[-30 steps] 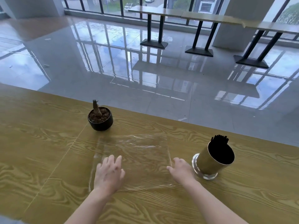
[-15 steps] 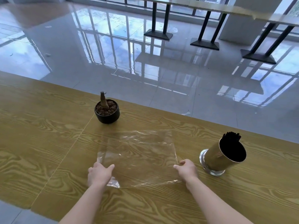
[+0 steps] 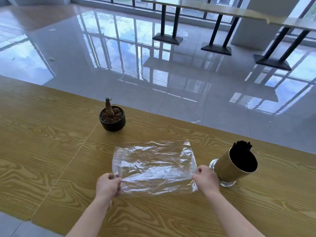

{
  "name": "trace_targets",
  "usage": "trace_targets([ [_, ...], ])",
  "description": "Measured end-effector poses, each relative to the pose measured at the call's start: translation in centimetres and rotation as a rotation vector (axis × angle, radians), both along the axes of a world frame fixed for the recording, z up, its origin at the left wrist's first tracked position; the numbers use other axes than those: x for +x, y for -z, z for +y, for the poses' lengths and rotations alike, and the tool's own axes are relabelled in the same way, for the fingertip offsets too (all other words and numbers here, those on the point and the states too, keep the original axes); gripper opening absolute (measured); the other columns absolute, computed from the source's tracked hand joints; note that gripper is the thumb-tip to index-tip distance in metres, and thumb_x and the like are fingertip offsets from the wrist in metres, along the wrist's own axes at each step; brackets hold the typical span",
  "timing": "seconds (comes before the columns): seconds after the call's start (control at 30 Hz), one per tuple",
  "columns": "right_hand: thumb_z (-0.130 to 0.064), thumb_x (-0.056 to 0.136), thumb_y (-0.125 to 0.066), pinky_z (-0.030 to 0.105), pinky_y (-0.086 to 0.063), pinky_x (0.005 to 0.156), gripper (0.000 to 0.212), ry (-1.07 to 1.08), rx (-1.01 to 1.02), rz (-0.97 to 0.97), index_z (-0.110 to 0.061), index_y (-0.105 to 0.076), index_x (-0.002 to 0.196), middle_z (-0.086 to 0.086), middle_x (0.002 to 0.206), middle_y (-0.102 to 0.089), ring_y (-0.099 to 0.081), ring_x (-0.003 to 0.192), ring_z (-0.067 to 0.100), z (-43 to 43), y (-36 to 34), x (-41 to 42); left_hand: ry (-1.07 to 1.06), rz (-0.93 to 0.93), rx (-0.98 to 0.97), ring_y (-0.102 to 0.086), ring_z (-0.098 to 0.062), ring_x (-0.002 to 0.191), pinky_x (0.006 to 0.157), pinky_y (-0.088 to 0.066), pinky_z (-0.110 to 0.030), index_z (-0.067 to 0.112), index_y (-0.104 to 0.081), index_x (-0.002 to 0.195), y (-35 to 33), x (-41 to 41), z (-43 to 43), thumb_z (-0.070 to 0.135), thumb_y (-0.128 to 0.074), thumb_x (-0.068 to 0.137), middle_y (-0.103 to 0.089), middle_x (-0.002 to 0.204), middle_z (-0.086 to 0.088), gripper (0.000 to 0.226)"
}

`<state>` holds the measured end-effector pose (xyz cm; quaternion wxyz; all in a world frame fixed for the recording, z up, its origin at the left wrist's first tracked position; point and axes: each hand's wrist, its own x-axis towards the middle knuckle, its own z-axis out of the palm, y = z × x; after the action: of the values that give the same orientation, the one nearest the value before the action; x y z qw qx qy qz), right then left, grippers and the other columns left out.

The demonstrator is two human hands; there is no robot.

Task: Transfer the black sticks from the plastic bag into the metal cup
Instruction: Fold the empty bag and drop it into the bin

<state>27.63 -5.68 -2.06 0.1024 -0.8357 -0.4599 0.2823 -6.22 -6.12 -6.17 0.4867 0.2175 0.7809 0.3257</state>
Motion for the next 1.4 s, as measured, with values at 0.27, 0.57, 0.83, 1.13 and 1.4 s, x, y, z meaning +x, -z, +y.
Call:
trace_targets([
  [0.27,-0.023,0.083,-0.062,0.031,-0.038,0.054,0.009,-0.076,0.121,-0.049,-0.019,-0.059,0.076,-0.004,0.071,-0.064,-0.056,0.065,0.019,-0.3,-1.0,-0.2,-0.014,-0.059,0.012,-0.053,-0.021,0.043,0.037,-0.045,-0.024,-0.003,-0.065,0.088,-1.4,0.3,-0.4,-0.013,-0.065,0.078,-0.065,0.063,-0.021,0.014],
  [0.57,-0.021,0.087,-0.066,0.033,-0.047,0.059,0.012,-0.057,0.218,-0.025,-0.018,-0.062,0.076,-0.005,0.071,-0.067,-0.062,0.07,0.021,-1.0,-2.0,-0.9,0.081,0.07,0.108,-0.053,-0.022,0.052,0.053,-0.044,-0.036,0.0,-0.066,0.083,-1.8,1.0,-1.6,-0.001,-0.07,0.079,-0.063,0.061,-0.012,0.006],
  [0.83,-0.022,0.089,-0.067,0.037,-0.051,0.06,0.017,-0.171,0.422,-0.113,-0.017,-0.06,0.074,-0.002,0.078,-0.063,-0.06,0.07,0.025,-1.4,-4.1,-2.8,0.146,0.043,0.187,-0.059,-0.016,0.056,0.051,-0.058,-0.037,0.022,-0.07,0.094,-3.8,2.6,-1.8,-0.002,-0.069,0.077,-0.062,0.071,-0.01,0.03],
  [1.13,-0.019,0.091,-0.068,0.023,-0.035,0.054,0.013,-0.356,0.477,-0.005,-0.017,-0.062,0.08,-0.002,0.079,-0.07,-0.059,0.066,0.016,-2.1,-4.1,-7.6,0.094,0.005,0.157,-0.055,-0.01,0.06,0.047,-0.05,-0.023,0.027,-0.057,0.074,-4.0,5.7,-2.8,-0.008,-0.061,0.077,-0.059,0.074,0.009,0.035],
  [1.4,-0.028,0.094,-0.06,0.026,-0.045,0.078,0.011,-0.595,0.446,0.066,-0.018,-0.064,0.093,-0.002,0.1,-0.063,-0.058,0.094,0.018,-3.0,-2.2,-11.8,0.103,-0.174,0.144,-0.064,-0.029,0.068,0.056,-0.058,-0.043,0.014,-0.065,0.095,-4.2,6.1,-3.4,-0.008,-0.049,0.086,-0.068,0.085,-0.015,0.028],
])
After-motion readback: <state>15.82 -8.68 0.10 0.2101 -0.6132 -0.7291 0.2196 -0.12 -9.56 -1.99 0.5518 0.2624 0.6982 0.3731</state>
